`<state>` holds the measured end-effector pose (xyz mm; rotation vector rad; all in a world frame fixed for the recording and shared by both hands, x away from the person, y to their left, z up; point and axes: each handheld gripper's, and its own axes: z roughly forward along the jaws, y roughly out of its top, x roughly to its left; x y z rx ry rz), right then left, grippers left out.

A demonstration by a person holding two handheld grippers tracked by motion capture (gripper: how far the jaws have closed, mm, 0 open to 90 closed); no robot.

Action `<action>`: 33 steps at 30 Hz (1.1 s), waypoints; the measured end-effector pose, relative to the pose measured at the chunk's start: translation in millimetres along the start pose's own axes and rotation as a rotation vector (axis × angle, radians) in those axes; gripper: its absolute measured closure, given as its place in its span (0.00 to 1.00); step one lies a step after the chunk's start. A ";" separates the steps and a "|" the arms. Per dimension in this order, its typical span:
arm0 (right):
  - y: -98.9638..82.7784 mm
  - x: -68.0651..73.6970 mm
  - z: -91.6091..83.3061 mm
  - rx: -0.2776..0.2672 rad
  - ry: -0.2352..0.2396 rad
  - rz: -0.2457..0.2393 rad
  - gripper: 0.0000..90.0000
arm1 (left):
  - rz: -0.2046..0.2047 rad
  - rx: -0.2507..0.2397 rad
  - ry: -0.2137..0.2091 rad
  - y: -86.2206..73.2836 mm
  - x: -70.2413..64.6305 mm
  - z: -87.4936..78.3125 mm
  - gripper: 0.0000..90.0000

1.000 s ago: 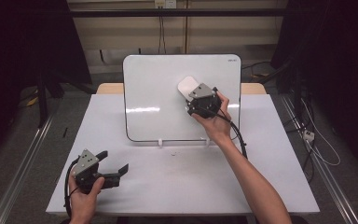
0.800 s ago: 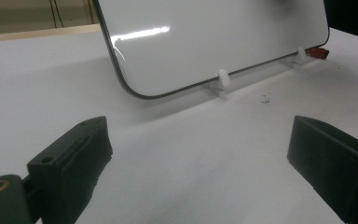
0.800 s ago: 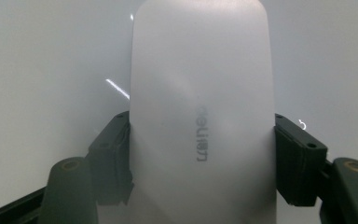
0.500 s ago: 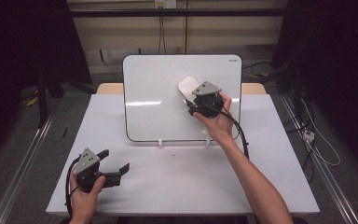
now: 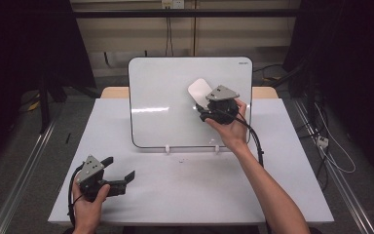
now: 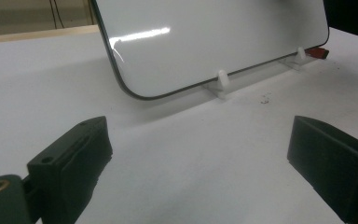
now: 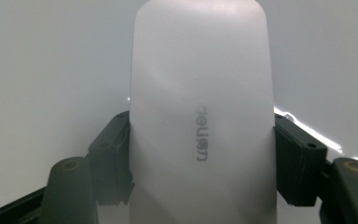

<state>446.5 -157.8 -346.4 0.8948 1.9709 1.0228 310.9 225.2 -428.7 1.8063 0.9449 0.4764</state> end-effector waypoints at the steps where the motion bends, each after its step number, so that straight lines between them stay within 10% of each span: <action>1: -0.9 -0.5 -0.5 -0.003 0.004 0.006 0.35 | -0.002 0.002 0.002 -0.1 0.1 -0.1 0.06; 33: -19.8 -17.0 -38.3 -0.086 -0.003 0.074 0.35 | -0.002 0.003 -0.003 1.0 2.5 4.0 0.06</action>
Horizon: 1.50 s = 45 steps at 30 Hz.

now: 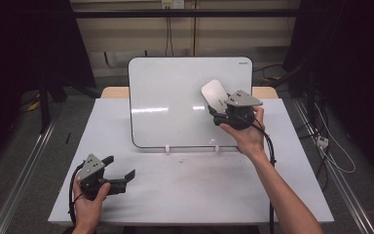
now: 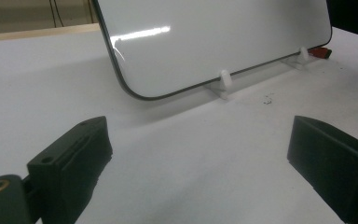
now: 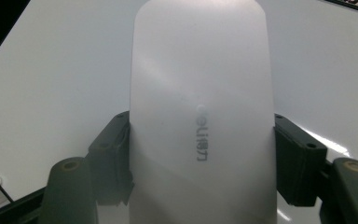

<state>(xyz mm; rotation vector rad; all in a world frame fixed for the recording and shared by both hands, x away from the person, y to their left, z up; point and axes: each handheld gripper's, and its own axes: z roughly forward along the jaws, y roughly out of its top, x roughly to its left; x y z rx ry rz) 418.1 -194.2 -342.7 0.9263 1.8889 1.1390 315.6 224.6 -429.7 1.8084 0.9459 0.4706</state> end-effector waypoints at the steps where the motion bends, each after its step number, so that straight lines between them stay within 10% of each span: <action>1: -0.7 0.1 -1.7 -0.001 -0.004 -0.002 0.35 | -0.001 0.002 0.001 -0.2 0.2 0.1 0.06; 30: -36.0 -19.0 -38.9 0.053 -0.069 0.053 0.35 | -0.004 0.000 0.024 -1.1 -2.1 -4.7 0.06; 45: -58.1 -4.0 -46.0 0.091 -0.052 0.023 0.35 | -0.014 -0.007 0.030 -1.6 -1.3 -6.1 0.06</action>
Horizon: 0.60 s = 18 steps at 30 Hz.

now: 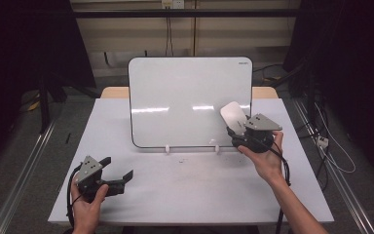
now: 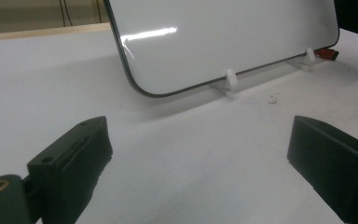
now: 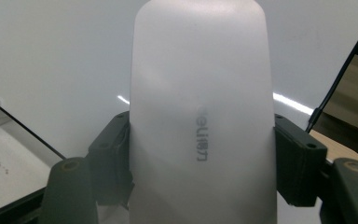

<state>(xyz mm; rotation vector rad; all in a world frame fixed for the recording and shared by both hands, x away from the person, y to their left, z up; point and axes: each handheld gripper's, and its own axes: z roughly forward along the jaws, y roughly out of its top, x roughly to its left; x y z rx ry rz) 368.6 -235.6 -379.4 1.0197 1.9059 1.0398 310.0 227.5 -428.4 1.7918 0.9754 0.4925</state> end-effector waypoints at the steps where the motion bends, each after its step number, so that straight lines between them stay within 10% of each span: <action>1: 0.0 0.0 0.0 0.000 0.000 0.000 0.35 | 0.002 0.001 0.000 0.0 -0.1 -0.2 0.06; 18: -20.9 4.1 20.3 0.064 -0.025 -0.034 0.35 | 0.011 0.007 -0.009 0.4 -0.6 1.1 0.06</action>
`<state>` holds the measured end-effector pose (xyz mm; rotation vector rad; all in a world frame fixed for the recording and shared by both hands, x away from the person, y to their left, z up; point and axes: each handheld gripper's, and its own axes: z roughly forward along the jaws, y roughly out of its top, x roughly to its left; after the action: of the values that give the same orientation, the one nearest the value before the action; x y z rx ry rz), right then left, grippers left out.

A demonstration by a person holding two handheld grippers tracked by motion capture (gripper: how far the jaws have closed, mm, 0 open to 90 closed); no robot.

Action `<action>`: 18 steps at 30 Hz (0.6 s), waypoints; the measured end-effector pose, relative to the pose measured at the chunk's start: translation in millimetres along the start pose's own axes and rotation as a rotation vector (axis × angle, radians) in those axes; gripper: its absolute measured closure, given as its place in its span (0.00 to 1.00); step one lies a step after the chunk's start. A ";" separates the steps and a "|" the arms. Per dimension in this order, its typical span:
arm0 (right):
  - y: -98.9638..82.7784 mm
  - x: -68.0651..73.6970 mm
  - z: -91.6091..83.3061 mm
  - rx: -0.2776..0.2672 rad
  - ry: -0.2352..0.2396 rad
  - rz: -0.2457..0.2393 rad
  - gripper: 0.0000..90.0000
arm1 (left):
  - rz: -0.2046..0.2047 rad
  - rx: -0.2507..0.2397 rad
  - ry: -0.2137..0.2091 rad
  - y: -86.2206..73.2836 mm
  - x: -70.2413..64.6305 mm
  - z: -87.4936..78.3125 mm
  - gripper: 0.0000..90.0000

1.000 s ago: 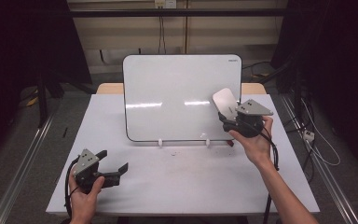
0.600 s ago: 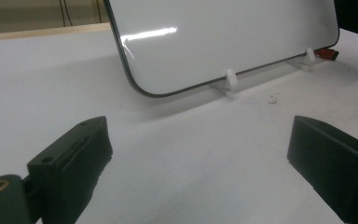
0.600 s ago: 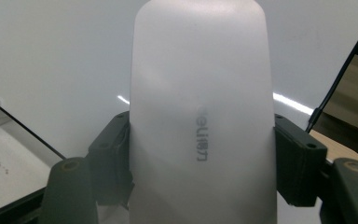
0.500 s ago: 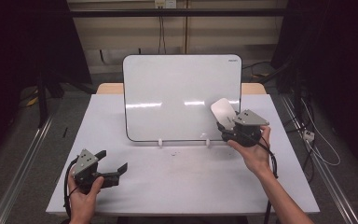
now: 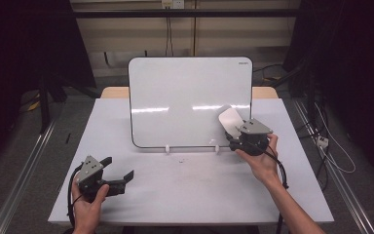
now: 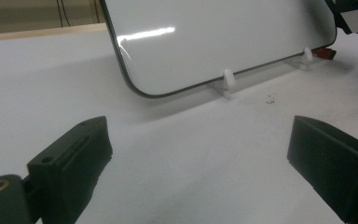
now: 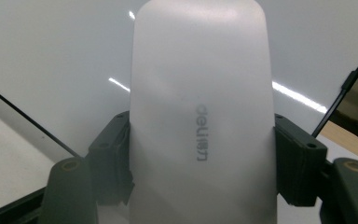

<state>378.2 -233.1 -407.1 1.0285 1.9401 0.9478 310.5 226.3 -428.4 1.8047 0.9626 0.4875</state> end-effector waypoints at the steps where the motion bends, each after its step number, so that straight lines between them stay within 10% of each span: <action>1: -1.1 -0.9 2.3 0.008 -0.003 0.000 0.35 | 0.002 0.001 0.000 0.0 -0.1 0.0 0.06; 18: -7.2 -0.1 19.0 0.042 -0.050 -0.037 0.35 | -0.009 0.003 -0.003 0.5 0.5 2.3 0.06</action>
<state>392.0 -231.1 -422.0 1.0268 1.9387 0.8565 312.6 225.2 -429.0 1.8028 0.9696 0.4779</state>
